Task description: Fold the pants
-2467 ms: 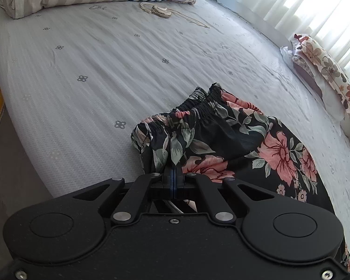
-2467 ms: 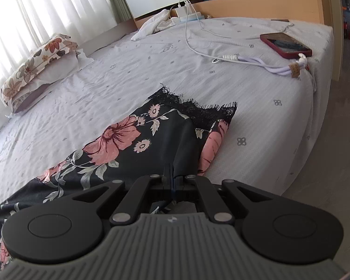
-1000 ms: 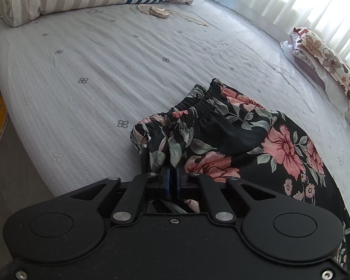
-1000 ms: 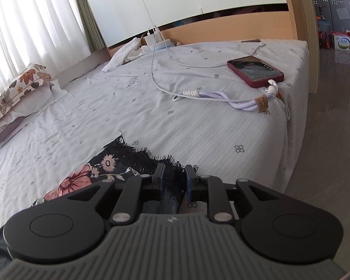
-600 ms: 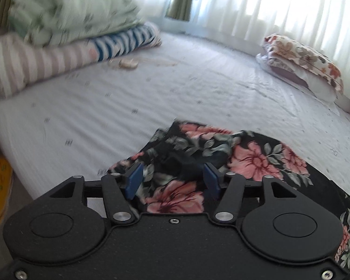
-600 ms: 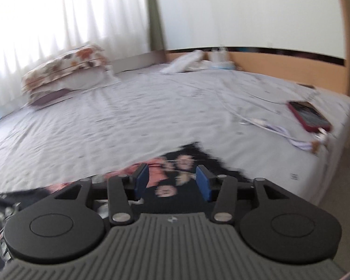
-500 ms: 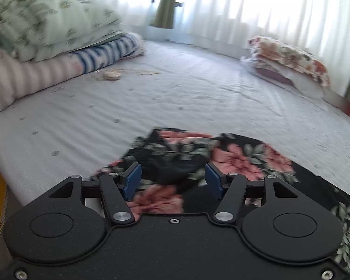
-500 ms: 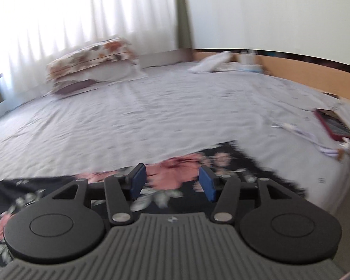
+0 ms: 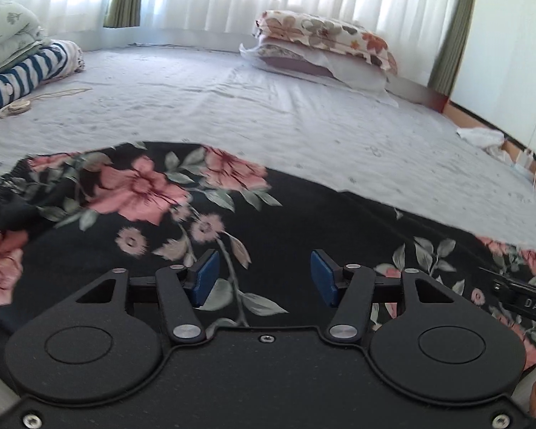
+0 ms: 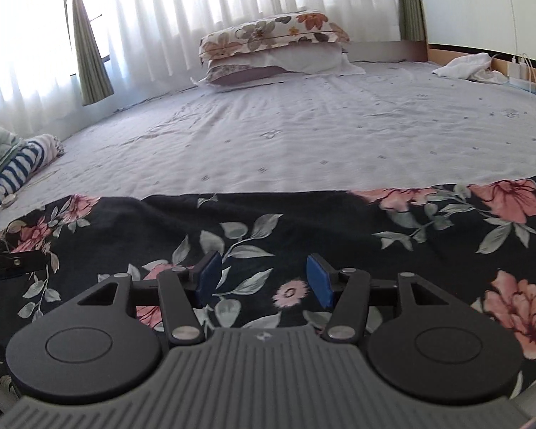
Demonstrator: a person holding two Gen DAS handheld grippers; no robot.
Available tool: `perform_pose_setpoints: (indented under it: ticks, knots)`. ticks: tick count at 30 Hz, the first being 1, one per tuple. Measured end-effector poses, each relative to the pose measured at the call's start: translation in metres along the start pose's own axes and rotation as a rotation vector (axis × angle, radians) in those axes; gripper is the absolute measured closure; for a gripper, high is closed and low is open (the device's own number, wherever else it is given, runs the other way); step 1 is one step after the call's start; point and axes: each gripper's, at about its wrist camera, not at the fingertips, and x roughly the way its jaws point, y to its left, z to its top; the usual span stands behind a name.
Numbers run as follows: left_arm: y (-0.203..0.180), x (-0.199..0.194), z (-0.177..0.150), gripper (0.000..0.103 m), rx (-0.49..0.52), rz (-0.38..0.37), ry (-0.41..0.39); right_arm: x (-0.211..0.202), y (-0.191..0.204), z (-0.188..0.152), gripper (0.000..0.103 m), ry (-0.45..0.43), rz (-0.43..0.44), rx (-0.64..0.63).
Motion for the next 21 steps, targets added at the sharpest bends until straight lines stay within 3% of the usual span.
perform_pose_setpoints:
  ticks: [6, 13, 21]
  knots:
    - [-0.006, 0.01, -0.029, 0.059, 0.057, 0.031, 0.057, 0.008, 0.016, -0.024, 0.034, 0.043, 0.02, -0.038]
    - [-0.011, -0.009, -0.049, 0.059, 0.164, 0.051, 0.041, -0.006, 0.028, -0.042, 0.035, 0.032, 0.001, -0.184]
    - [-0.001, -0.029, -0.055, 0.059, 0.158, 0.02, 0.062, -0.019, 0.025, -0.045, 0.035, 0.045, 0.014, -0.193]
